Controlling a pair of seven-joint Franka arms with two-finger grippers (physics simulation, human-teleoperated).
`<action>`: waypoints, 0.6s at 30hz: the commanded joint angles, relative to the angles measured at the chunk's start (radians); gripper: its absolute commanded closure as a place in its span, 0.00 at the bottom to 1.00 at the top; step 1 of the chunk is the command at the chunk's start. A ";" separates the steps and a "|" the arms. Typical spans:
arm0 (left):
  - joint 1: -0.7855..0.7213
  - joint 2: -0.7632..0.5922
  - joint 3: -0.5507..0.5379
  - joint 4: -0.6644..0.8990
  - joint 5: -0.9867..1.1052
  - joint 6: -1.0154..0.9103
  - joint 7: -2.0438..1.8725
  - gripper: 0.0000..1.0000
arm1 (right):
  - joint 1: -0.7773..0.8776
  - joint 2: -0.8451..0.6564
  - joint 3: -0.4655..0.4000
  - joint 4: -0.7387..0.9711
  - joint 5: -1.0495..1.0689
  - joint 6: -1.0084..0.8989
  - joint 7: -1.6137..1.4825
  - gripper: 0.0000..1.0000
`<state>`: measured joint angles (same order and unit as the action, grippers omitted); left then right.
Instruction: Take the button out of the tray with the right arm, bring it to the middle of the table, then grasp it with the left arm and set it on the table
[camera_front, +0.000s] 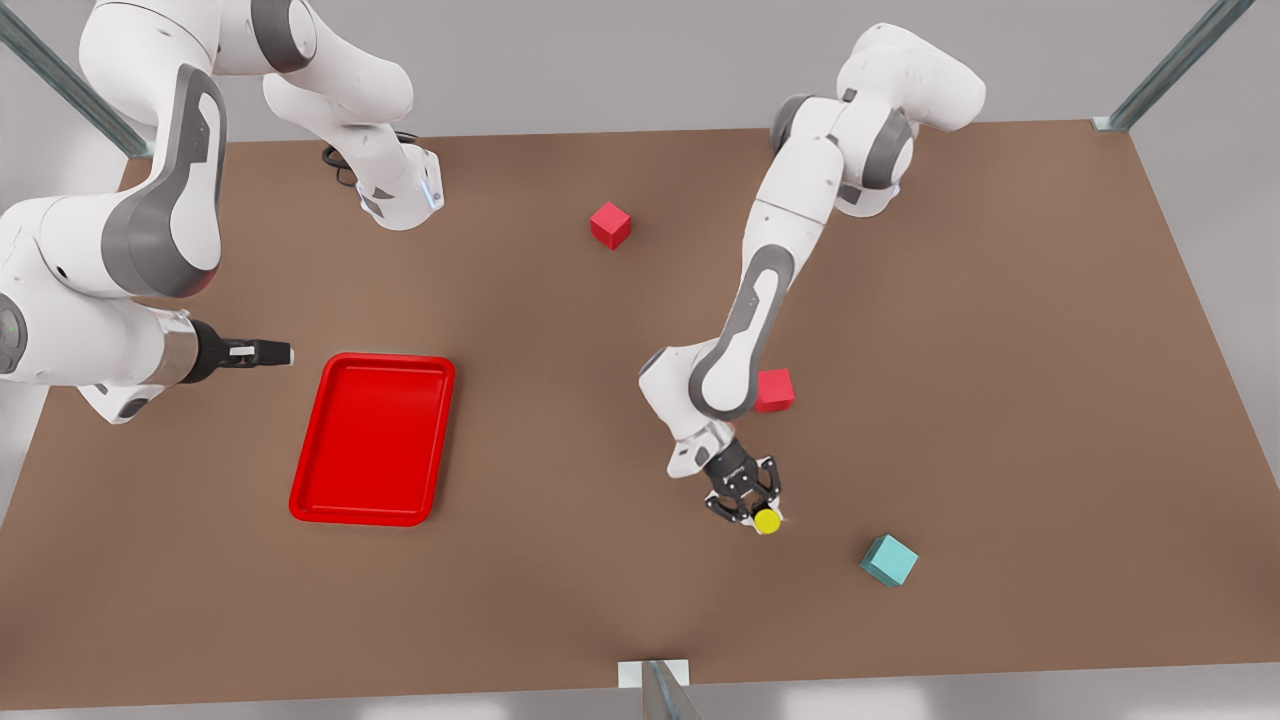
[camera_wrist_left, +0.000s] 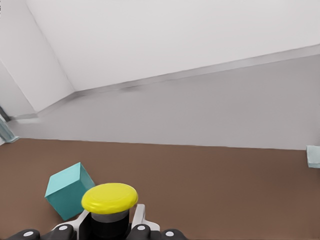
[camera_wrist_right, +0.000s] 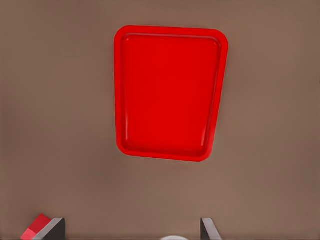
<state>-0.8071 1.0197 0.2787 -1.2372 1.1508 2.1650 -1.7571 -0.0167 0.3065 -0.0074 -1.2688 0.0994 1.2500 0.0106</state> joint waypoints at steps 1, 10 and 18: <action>-0.001 0.014 0.000 0.001 0.041 0.041 -0.880 0.54 | 0.000 -0.003 0.000 0.000 0.002 -0.003 -0.003 0.00; -0.010 0.071 0.000 -0.007 0.084 0.047 -0.924 0.54 | 0.004 -0.001 0.001 0.000 0.003 -0.003 -0.003 0.00; -0.011 0.092 0.000 -0.038 0.305 0.035 -1.102 0.54 | 0.003 -0.001 0.001 0.000 0.003 -0.003 -0.003 0.00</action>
<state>-0.8184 1.1079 0.2787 -1.2725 1.4017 2.2011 -2.3826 -0.0137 0.3065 -0.0066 -1.2682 0.1022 1.2477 0.0085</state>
